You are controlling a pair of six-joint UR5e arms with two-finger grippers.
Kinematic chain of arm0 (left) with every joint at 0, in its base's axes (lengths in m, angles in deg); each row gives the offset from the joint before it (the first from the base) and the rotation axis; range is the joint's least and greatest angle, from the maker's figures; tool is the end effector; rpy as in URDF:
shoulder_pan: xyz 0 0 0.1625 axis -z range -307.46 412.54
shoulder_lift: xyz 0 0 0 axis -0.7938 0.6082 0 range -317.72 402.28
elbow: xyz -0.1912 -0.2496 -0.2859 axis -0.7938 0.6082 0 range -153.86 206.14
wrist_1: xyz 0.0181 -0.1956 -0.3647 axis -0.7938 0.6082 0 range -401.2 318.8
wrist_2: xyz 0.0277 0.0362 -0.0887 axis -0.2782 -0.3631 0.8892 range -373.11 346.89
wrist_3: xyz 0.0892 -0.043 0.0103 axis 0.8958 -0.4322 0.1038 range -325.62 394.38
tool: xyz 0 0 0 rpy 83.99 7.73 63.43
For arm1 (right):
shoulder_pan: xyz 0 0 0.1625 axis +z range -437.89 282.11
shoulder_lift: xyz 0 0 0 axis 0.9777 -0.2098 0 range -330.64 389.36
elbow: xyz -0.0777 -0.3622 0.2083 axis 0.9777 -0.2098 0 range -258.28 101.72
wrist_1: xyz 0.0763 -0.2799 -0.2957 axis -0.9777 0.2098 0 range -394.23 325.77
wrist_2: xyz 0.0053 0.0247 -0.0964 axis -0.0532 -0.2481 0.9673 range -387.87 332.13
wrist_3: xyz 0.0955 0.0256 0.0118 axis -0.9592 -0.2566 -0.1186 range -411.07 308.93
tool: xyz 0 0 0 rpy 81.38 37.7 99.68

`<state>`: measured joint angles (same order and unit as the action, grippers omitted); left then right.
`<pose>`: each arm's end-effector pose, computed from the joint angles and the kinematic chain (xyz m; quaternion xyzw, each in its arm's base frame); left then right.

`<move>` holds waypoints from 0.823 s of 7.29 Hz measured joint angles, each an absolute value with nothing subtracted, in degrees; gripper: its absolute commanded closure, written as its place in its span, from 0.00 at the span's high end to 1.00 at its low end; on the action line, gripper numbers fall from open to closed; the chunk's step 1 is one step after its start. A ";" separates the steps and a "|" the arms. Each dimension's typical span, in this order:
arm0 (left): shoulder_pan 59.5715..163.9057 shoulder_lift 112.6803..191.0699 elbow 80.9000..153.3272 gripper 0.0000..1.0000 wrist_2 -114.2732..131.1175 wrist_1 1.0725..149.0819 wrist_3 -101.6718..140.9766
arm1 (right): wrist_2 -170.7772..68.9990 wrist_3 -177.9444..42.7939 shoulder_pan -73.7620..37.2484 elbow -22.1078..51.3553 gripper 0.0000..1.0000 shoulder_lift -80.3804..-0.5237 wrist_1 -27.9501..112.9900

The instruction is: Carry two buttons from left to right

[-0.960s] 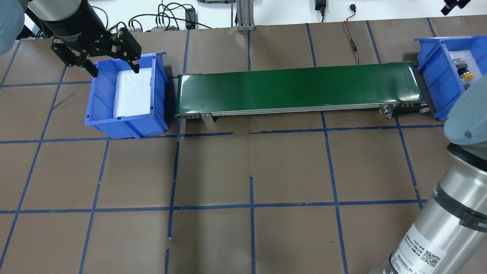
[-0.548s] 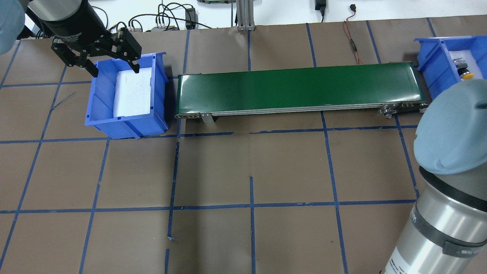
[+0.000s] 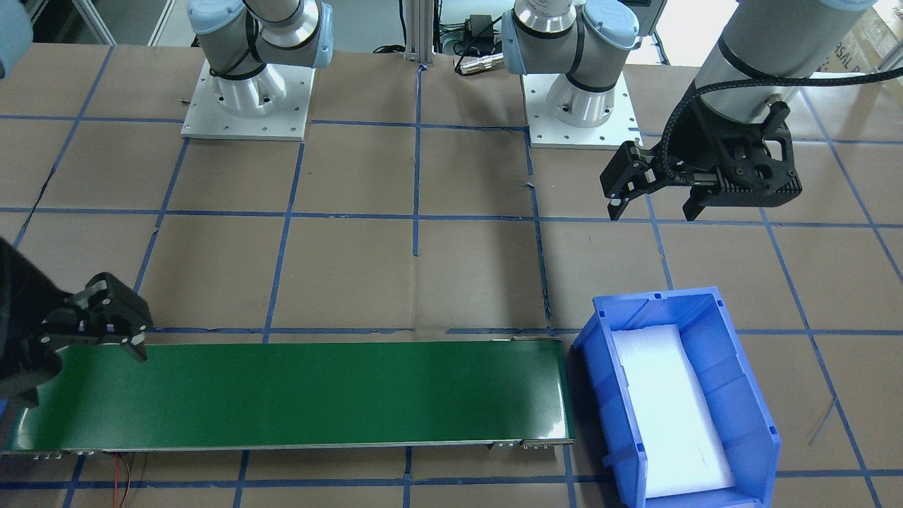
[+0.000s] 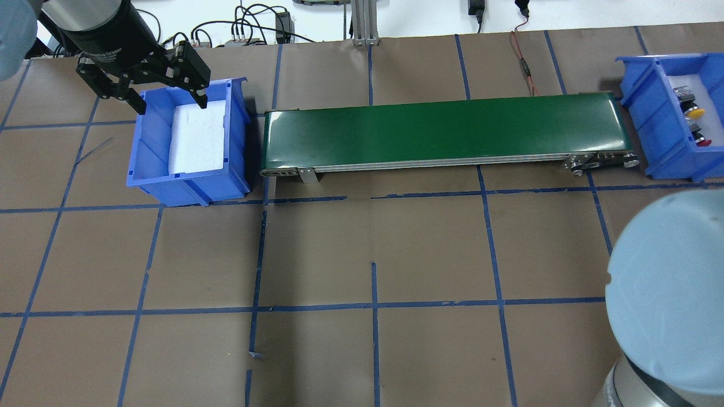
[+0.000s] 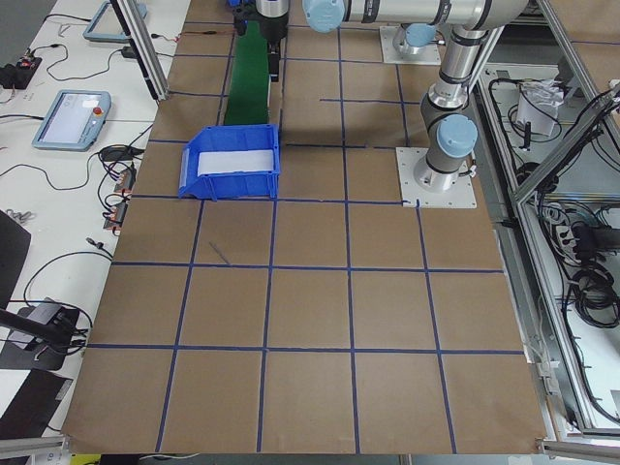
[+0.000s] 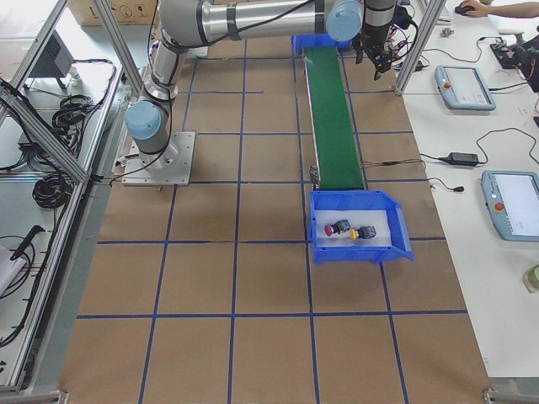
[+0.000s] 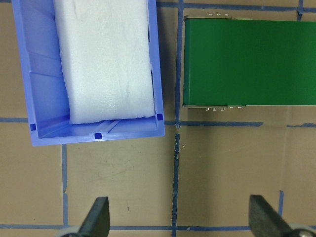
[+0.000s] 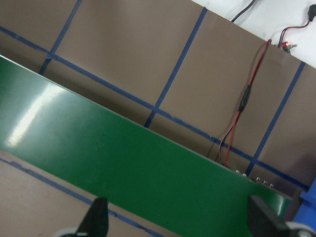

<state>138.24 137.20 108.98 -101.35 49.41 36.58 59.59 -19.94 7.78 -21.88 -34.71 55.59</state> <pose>-0.0962 -0.5396 0.5046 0.0181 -0.9996 0.0151 0.0145 0.0855 -0.6948 0.5113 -0.2326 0.9701 -0.0689 0.0012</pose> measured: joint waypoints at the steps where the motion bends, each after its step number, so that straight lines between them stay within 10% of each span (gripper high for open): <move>1: 138.24 137.20 109.00 1.00 -101.35 49.41 36.58 | 59.88 -25.89 8.46 -16.91 1.00 -38.77 55.47; 6: 138.24 137.18 109.02 1.00 -101.35 49.41 36.62 | 60.11 -40.72 9.55 -1.30 0.95 -52.55 48.21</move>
